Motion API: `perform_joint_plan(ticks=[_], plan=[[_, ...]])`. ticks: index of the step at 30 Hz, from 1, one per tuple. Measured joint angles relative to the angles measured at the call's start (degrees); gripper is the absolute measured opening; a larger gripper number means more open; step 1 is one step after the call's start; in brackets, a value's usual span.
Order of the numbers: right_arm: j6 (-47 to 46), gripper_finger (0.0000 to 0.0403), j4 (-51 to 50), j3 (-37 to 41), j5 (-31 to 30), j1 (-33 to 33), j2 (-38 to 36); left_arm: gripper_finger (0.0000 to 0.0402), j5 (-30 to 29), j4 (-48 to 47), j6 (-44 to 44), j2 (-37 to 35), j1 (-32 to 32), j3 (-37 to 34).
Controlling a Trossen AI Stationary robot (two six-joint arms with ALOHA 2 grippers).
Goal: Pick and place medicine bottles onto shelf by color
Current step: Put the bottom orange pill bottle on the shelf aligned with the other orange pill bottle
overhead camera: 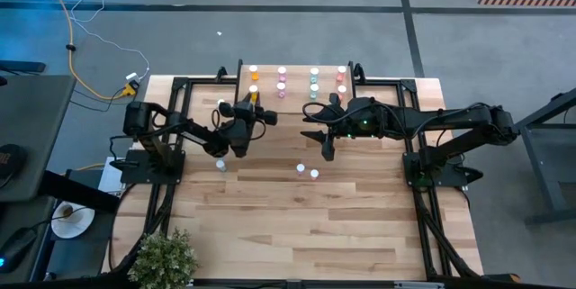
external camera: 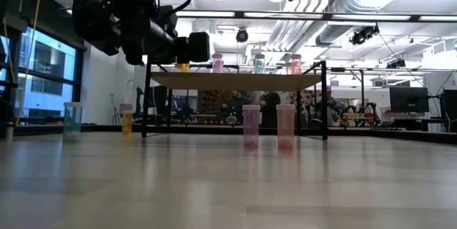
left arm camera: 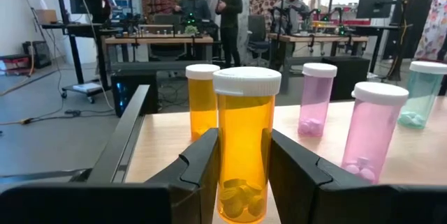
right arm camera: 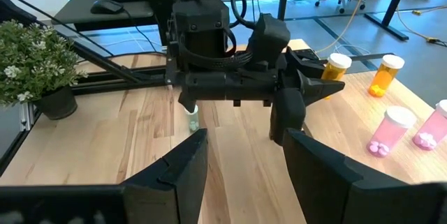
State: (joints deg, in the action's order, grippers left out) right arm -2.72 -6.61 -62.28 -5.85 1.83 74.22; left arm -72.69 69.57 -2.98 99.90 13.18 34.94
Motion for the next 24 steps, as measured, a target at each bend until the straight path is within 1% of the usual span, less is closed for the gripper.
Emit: perform_joint_plan(ticks=[2, 9, 24], plan=[[0.0, 0.0179, 0.0, 0.0, 0.0, 0.0, 0.0, 0.0097, 0.23, -0.99, 0.18, 0.0, 0.51, 0.0], [0.11, 0.0179, 0.0, 0.0, 0.01, 0.01, 0.0, 0.0097, 1.59, -5.89, 4.86, 0.0, 1.28, 0.0], [0.15, 0.0179, -0.02, 0.0, 0.02, -0.01, 0.0, 0.0097, 1.7, -6.78, 5.93, 0.0, 1.5, 0.0]])
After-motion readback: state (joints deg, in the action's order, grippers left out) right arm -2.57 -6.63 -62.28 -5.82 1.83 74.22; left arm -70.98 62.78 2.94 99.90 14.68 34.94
